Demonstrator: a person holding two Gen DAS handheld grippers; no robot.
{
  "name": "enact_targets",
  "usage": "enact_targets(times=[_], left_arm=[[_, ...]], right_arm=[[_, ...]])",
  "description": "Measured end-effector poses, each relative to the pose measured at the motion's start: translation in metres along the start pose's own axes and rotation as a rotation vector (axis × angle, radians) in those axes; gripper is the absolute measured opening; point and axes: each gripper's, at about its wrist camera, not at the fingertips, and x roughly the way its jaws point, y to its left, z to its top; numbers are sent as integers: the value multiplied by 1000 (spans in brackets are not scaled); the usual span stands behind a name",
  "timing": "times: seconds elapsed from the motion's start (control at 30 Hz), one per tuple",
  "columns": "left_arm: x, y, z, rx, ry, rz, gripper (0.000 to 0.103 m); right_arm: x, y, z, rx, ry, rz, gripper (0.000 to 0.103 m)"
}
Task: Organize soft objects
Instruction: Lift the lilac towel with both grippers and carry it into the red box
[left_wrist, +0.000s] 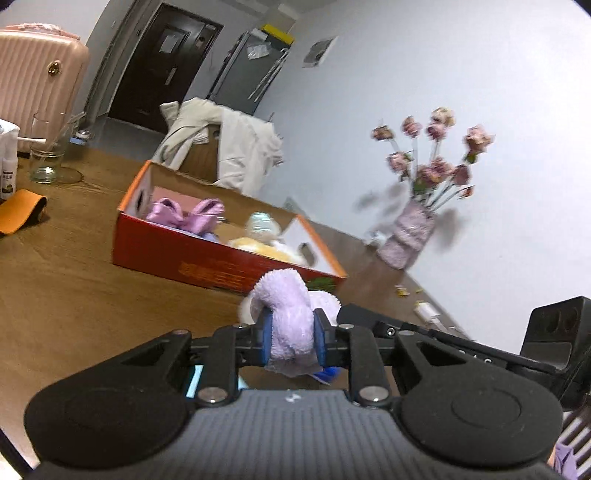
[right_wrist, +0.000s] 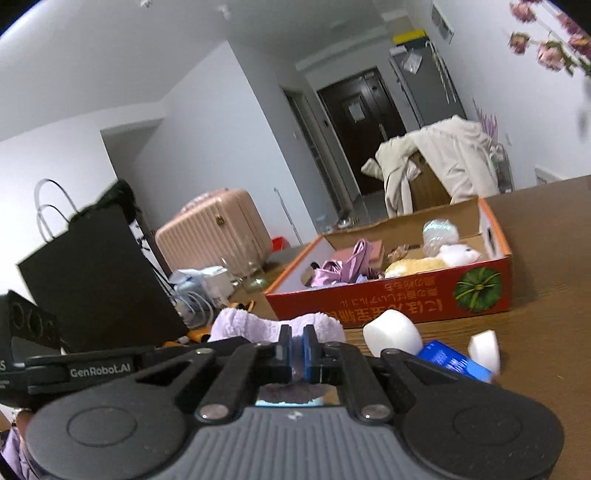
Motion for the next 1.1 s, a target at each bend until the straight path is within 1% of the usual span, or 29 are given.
enact_targets(times=[0.17, 0.3, 0.43, 0.5, 0.53, 0.6, 0.67, 0.7, 0.87, 0.9, 0.93, 0.97, 1.03, 1.07, 1.1], left_arm=[[-19, -34, -20, 7, -19, -47, 21], [-18, -53, -20, 36, -6, -47, 21], [-11, -64, -11, 71, -6, -27, 20], [-8, -64, 0, 74, -16, -25, 19], [-7, -63, 4, 72, -21, -28, 19], [-6, -60, 13, 68, -34, -33, 19], [-4, -55, 21, 67, -43, -40, 19], [-2, -52, 25, 60, -44, -43, 19], [18, -33, 47, -7, -40, -93, 19], [24, -28, 52, -22, -42, -97, 19], [32, -24, 58, -33, -45, -99, 19], [38, -20, 63, -41, -51, -94, 19], [58, -8, 78, -55, -54, -79, 19], [70, -2, 87, -68, -48, -74, 19], [82, 5, 95, -79, -43, -66, 19]], right_arm=[[-52, -3, -8, -2, -31, -11, 5], [-72, -10, -13, 18, -47, -20, 5], [-72, -20, -8, 57, -63, -6, 5], [-66, -24, -1, 53, -57, 6, 10], [-63, -26, 2, 54, -63, 11, 13], [-57, -33, 7, 75, -75, 35, 27], [-51, -45, 11, 110, -92, 76, 58], [-46, -51, 15, 126, -98, 100, 60], [-7, -79, 33, 220, -73, 231, 59], [5, -87, 37, 253, -58, 270, 58], [15, -91, 40, 281, -44, 298, 53], [25, -97, 43, 305, -28, 327, 39], [47, -103, 55, 305, -7, 332, 30], [59, -105, 63, 298, 6, 325, 27], [72, -108, 74, 292, 21, 305, 26]])
